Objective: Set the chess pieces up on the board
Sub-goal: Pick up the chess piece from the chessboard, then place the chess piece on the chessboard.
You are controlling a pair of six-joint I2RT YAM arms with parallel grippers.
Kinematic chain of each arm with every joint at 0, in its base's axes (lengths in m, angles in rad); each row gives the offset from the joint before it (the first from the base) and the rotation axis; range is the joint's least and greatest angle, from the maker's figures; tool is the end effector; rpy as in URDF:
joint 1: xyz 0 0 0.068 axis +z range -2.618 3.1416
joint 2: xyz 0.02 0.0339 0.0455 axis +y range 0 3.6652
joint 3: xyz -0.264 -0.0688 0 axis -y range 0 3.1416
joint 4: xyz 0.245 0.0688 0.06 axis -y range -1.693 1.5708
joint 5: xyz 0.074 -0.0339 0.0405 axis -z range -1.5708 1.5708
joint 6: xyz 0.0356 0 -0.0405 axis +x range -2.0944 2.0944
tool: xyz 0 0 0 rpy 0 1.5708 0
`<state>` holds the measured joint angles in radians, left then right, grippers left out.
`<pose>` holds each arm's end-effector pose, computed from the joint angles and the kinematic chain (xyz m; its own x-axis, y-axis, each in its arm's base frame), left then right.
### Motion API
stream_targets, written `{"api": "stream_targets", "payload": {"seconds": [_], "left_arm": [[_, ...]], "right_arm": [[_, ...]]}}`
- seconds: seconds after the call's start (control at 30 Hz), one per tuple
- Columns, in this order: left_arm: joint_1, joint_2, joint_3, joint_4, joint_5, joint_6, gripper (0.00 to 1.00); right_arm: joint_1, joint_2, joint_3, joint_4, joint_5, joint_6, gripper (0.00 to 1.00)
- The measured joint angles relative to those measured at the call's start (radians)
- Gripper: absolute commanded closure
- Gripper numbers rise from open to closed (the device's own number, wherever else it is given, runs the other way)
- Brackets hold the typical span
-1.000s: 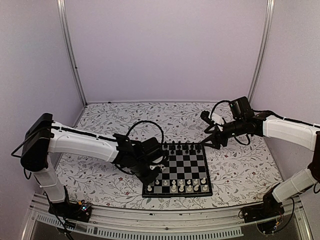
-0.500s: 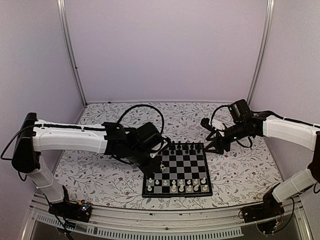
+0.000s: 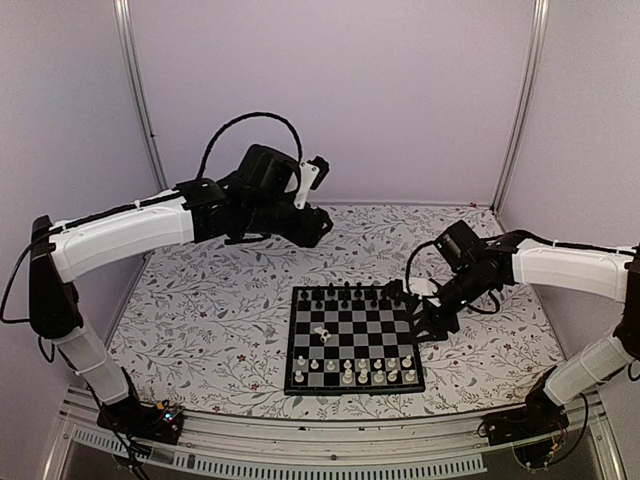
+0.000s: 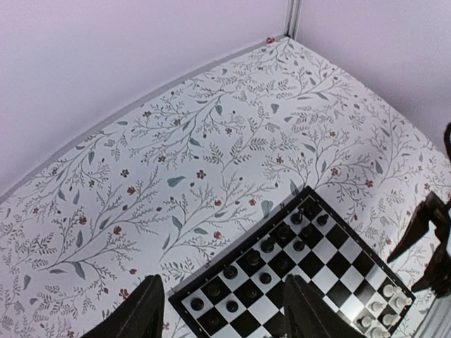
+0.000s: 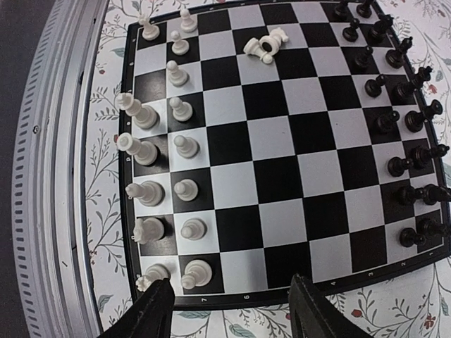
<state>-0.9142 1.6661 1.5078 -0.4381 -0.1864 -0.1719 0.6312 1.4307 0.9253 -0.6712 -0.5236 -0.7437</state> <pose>0.2413 -0.3023 0.3357 -0.4549 0.3149 -0.8330 0.6160 0.7868 -0.0390 0.2049 0.1718 0.2120 -0.0976 -0.7976 -0.5952 -0.9949 0.0623 0.0797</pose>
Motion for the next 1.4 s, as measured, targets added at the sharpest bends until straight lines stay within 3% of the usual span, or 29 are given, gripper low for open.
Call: {"api": "stream_targets", "payload": {"seconds": [0.13, 0.3, 0.57, 0.7, 0.77, 0.97, 1.2, 1.4], "left_arm": [[0.031, 0.025, 0.058, 0.044, 0.021, 0.018, 0.40], [0.047, 0.011, -0.005, 0.125, 0.068, 0.019, 0.40], [0.104, 0.003, -0.118, 0.143, 0.086, 0.024, 0.39], [0.105, 0.002, -0.118, 0.154, 0.105, 0.027, 0.40], [0.105, 0.002, -0.118, 0.156, 0.112, 0.029, 0.40], [0.105, 0.000, -0.119, 0.157, 0.123, 0.034, 0.39], [0.107, -0.025, -0.134, 0.159, 0.090, 0.047, 0.39], [0.132, -0.058, -0.155, 0.167, 0.029, 0.048, 0.39]], "right_arm": [[0.050, 0.021, -0.013, -0.009, 0.034, -0.005, 0.44], [0.096, 0.061, -0.032, -0.010, 0.093, -0.004, 0.51], [0.132, 0.097, -0.034, -0.006, 0.159, 0.006, 0.72], [0.133, 0.116, -0.034, -0.006, 0.175, 0.011, 0.91], [0.133, 0.119, -0.034, -0.009, 0.178, 0.014, 0.96], [0.134, 0.118, 0.003, -0.041, 0.198, 0.014, 0.97], [0.146, 0.086, 0.157, -0.096, 0.204, 0.006, 0.97], [0.262, 0.121, 0.331, -0.137, 0.207, -0.003, 0.96]]}}
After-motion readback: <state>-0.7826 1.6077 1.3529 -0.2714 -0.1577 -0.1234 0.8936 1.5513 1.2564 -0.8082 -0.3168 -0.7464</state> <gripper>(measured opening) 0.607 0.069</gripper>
